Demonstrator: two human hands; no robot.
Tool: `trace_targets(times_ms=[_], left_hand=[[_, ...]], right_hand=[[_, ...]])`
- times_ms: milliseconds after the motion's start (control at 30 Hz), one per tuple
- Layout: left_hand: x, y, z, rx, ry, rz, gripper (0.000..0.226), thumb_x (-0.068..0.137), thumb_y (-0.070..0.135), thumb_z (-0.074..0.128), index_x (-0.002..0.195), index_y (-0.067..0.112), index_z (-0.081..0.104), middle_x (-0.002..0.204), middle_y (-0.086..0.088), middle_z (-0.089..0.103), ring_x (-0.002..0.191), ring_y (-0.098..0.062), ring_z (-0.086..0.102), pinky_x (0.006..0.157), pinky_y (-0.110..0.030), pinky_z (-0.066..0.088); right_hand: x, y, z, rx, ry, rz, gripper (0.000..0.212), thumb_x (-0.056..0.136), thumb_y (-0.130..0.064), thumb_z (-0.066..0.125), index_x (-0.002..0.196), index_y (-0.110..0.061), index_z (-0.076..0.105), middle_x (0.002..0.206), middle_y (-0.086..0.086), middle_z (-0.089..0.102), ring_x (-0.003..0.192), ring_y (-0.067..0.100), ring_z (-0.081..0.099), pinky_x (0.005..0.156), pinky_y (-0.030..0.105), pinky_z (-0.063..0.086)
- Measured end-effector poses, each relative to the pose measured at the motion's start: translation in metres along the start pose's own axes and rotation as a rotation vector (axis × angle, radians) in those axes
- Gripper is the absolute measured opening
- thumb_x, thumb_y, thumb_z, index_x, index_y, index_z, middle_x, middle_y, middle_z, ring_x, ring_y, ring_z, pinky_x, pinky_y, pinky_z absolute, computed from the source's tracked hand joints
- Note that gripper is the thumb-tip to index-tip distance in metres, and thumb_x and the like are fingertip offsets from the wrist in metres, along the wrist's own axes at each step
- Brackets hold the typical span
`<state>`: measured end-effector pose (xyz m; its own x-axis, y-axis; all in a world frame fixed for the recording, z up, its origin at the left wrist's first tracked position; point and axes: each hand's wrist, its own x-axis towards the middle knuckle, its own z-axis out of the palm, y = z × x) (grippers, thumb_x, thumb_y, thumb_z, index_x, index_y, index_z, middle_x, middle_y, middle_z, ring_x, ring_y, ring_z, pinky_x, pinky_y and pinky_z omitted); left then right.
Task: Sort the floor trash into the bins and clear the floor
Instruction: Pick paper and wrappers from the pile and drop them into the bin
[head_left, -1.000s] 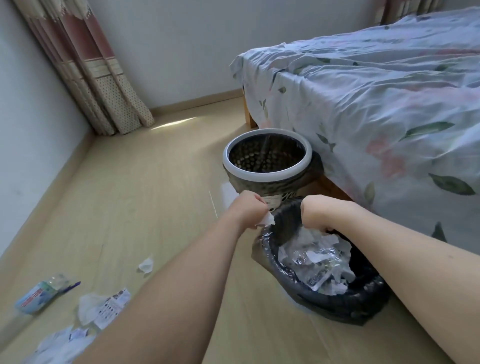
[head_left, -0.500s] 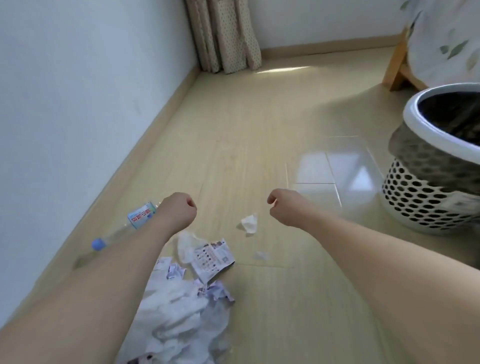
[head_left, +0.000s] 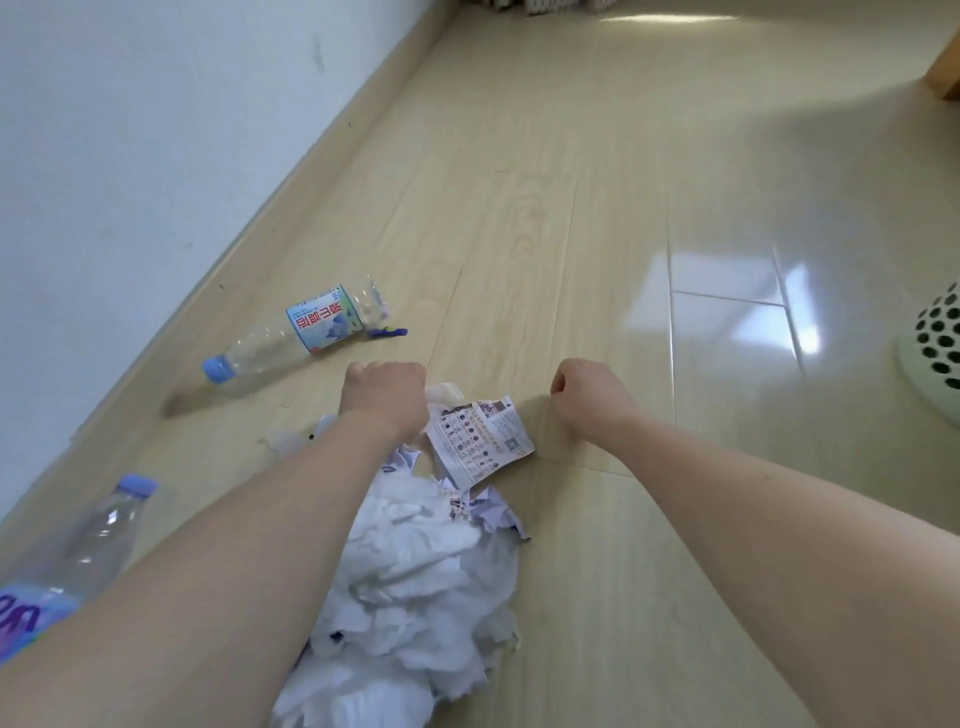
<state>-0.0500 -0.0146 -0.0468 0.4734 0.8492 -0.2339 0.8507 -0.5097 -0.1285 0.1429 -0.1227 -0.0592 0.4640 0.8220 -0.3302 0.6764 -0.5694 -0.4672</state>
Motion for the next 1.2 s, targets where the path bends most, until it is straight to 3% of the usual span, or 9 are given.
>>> trace_targets(times_ms=[167,267,500,733,800,900,967,1033,1200], left_hand=[[-0.017,0.016,-0.053,-0.457,0.076,-0.068,0.01,0.092,0.016,0.045,0.087,0.017,0.054,0.087,-0.002,0.059,0.085,-0.027,0.057,0.067,-0.03,0.038],[-0.034,0.039,-0.096,-0.703,0.069,0.0,0.013,0.093,0.017,0.047,0.086,0.013,0.058,0.083,-0.003,0.06,0.074,-0.024,0.055,0.056,-0.027,0.039],[-0.101,0.158,-0.206,-0.925,0.021,0.294,0.015,0.088,0.017,0.053,0.084,0.006,0.062,0.073,-0.004,0.059,0.066,-0.023,0.051,0.063,-0.029,0.039],[-0.21,0.35,-0.261,-0.805,-0.017,0.659,0.013,0.082,0.013,0.053,0.071,0.014,0.06,0.074,-0.003,0.061,0.07,-0.021,0.056,0.059,-0.026,0.041],[-0.237,0.398,-0.254,-0.682,-0.018,0.734,0.011,0.083,0.016,0.053,0.076,0.018,0.061,0.082,-0.003,0.065,0.082,-0.024,0.061,0.068,-0.029,0.048],[-0.264,0.451,-0.225,-0.366,-0.054,0.802,0.014,0.086,0.021,0.052,0.093,0.021,0.064,0.096,-0.003,0.067,0.093,-0.026,0.061,0.086,-0.039,0.047],[-0.269,0.467,-0.206,-0.188,-0.053,0.831,0.018,0.087,0.024,0.049,0.098,0.023,0.064,0.098,-0.002,0.067,0.098,-0.027,0.06,0.09,-0.042,0.04],[-0.261,0.464,-0.205,-0.199,-0.052,0.836,0.021,0.09,0.033,0.048,0.102,0.026,0.064,0.101,0.0,0.067,0.101,-0.025,0.059,0.093,-0.041,0.041],[-0.189,0.392,-0.237,-0.444,0.034,0.654,0.026,0.088,0.023,0.047,0.106,0.025,0.066,0.111,0.001,0.068,0.104,-0.023,0.061,0.094,-0.038,0.048]], right_hand=[[-0.029,-0.007,-0.042,0.228,-0.012,-0.005,0.015,0.087,-0.006,0.046,0.087,-0.014,0.059,0.096,0.005,0.064,0.084,0.022,0.065,0.069,0.031,0.055],[-0.06,-0.013,-0.095,0.329,-0.002,0.013,0.015,0.088,-0.005,0.047,0.09,-0.01,0.061,0.083,0.001,0.061,0.065,0.012,0.059,0.053,0.02,0.046],[-0.185,0.05,-0.268,0.173,0.19,0.076,0.012,0.088,-0.008,0.053,0.086,-0.013,0.063,0.081,0.003,0.067,0.064,0.016,0.063,0.063,0.029,0.055],[-0.316,0.2,-0.349,0.226,0.382,0.378,0.015,0.084,-0.004,0.055,0.074,-0.009,0.065,0.075,0.011,0.065,0.066,0.024,0.058,0.07,0.037,0.056],[-0.338,0.239,-0.339,0.233,0.381,0.457,0.016,0.079,-0.002,0.053,0.065,-0.007,0.06,0.069,0.01,0.063,0.062,0.024,0.055,0.065,0.038,0.056],[-0.357,0.283,-0.309,0.236,0.269,0.529,0.015,0.081,-0.004,0.051,0.074,-0.007,0.064,0.072,0.011,0.064,0.062,0.025,0.059,0.058,0.034,0.053],[-0.359,0.298,-0.294,0.247,0.166,0.556,0.021,0.085,-0.003,0.048,0.089,-0.006,0.067,0.079,0.013,0.066,0.068,0.027,0.066,0.061,0.035,0.057],[-0.35,0.299,-0.295,0.235,0.131,0.554,0.023,0.088,-0.002,0.046,0.099,-0.005,0.067,0.086,0.015,0.069,0.074,0.028,0.07,0.068,0.039,0.061],[-0.298,0.247,-0.32,0.228,0.371,0.399,0.018,0.091,-0.009,0.047,0.093,-0.01,0.065,0.087,0.008,0.066,0.077,0.023,0.067,0.068,0.034,0.059]])
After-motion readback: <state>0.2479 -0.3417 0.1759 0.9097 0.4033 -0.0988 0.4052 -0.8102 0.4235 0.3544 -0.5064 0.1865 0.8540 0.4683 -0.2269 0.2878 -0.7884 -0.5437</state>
